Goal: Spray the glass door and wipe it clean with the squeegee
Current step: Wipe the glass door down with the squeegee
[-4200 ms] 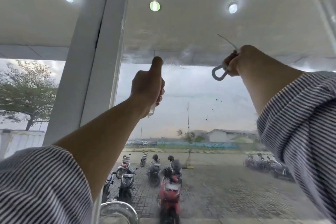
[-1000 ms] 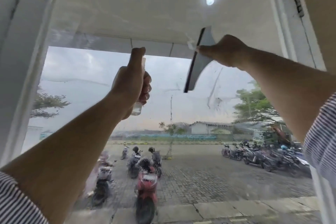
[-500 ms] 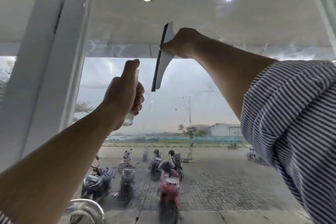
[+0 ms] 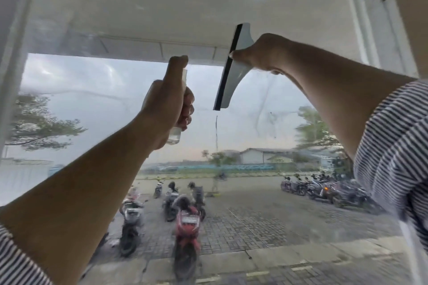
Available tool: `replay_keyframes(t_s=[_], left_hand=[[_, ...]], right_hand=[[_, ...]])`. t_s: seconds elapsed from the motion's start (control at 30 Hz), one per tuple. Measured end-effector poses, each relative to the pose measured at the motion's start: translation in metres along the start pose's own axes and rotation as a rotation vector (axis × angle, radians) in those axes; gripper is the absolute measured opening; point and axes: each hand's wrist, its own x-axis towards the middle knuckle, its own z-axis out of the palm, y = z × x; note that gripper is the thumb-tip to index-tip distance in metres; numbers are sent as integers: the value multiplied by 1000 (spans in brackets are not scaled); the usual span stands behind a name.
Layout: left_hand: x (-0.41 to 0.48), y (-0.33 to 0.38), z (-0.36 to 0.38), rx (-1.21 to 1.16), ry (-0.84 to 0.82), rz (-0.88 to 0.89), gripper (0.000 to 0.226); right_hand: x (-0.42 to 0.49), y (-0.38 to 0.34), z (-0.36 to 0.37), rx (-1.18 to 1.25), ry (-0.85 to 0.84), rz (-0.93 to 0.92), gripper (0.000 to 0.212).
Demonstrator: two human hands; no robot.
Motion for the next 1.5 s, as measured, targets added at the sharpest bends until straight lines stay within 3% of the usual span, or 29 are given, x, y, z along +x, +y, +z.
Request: replay_keyframes(t_s=[0.13,0.3,0.4,0.63,0.73,0.93,1.13,1.23,1.33,1.5], left_hand=[[-2,4,31,-39,-30,-18,67],[-8,13,73,-72,-54,-28,66],[-15,21,96,-93,-66,-33,66],[-25,30,116,-66,-89,-23,66],[-26,27,112,-54,-76,-27,67],[-24,25,105,-27,-53,-14,71],[-18,20,111,2,-45,-2,69],[-15,17,119,-2,-54,-3,69],[-15,14,126,-6,-73,-7,69],[-18,14,130,-35,-106,-19,68]], right_hand=[[-8,54,-18,-32,-27,122,64],[-39,154,-40,-3,-45,342,90],[-50,182,-38,71,-32,363,90],[-33,180,-48,199,12,283,72],[-22,157,-49,197,62,195,51],[9,96,-33,199,36,25,50],[23,113,-32,151,32,78,53],[19,135,-40,185,30,120,65],[14,157,-38,247,35,217,51],[5,173,-26,405,18,379,50]])
